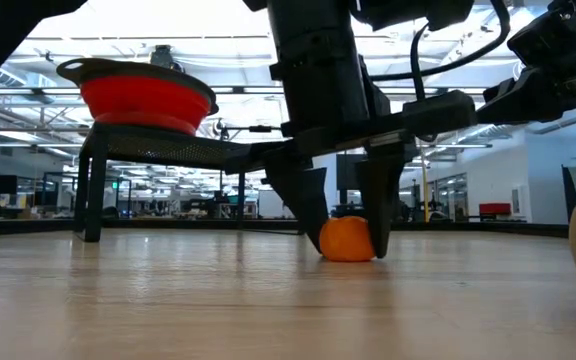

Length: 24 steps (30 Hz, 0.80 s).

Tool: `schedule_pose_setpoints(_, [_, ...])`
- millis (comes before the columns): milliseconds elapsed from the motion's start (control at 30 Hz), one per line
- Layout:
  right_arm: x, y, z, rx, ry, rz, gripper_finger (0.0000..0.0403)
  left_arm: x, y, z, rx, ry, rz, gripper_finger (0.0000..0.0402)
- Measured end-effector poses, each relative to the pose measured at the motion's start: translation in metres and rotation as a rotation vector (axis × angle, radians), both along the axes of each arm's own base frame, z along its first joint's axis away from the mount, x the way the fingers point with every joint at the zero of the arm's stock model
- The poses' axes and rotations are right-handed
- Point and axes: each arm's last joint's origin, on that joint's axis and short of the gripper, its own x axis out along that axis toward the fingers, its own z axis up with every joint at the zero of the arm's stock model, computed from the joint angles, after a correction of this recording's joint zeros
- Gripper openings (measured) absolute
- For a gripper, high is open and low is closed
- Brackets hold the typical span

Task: Pick & Place Fruit
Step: Put the orange into the red strainer bowl on the shelf

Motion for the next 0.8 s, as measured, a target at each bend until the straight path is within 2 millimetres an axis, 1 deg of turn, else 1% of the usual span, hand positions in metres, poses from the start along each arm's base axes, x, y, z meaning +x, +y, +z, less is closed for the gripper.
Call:
schedule_pose_setpoints(100, [0.000,0.000,0.000,-0.001,0.000,0.000,0.0000,-0.001,0.001,0.005,0.001,-0.004,-0.015,0.0156])
schedule_pose_setpoints(200, [0.000,0.000,0.000,-0.001,-0.001,0.000,0.0000,-0.003,0.002,0.015,0.001,-0.010,-0.018,0.0143])
schedule_pose_setpoints(300, [0.000,0.000,0.000,-0.001,0.000,0.000,0.0000,-0.007,0.003,0.034,0.006,-0.038,-0.026,0.0143])
schedule_pose_setpoints(400, [0.000,0.000,0.000,-0.002,-0.003,0.001,0.0000,-0.011,0.005,0.057,0.031,-0.092,-0.054,0.0148])
schedule_pose_setpoints(500, [0.000,0.000,0.000,-0.002,-0.004,0.001,0.0000,-0.018,0.004,0.085,0.090,-0.162,-0.085,0.0148])
schedule_pose_setpoints(633, [0.000,0.000,0.000,-0.002,-0.004,0.001,0.0000,-0.031,0.002,0.122,0.186,-0.253,-0.127,0.0149])
schedule_pose_setpoints(800, [0.000,0.000,0.001,-0.002,-0.006,0.001,0.0000,-0.049,0.003,0.162,0.292,-0.340,-0.163,0.0149])
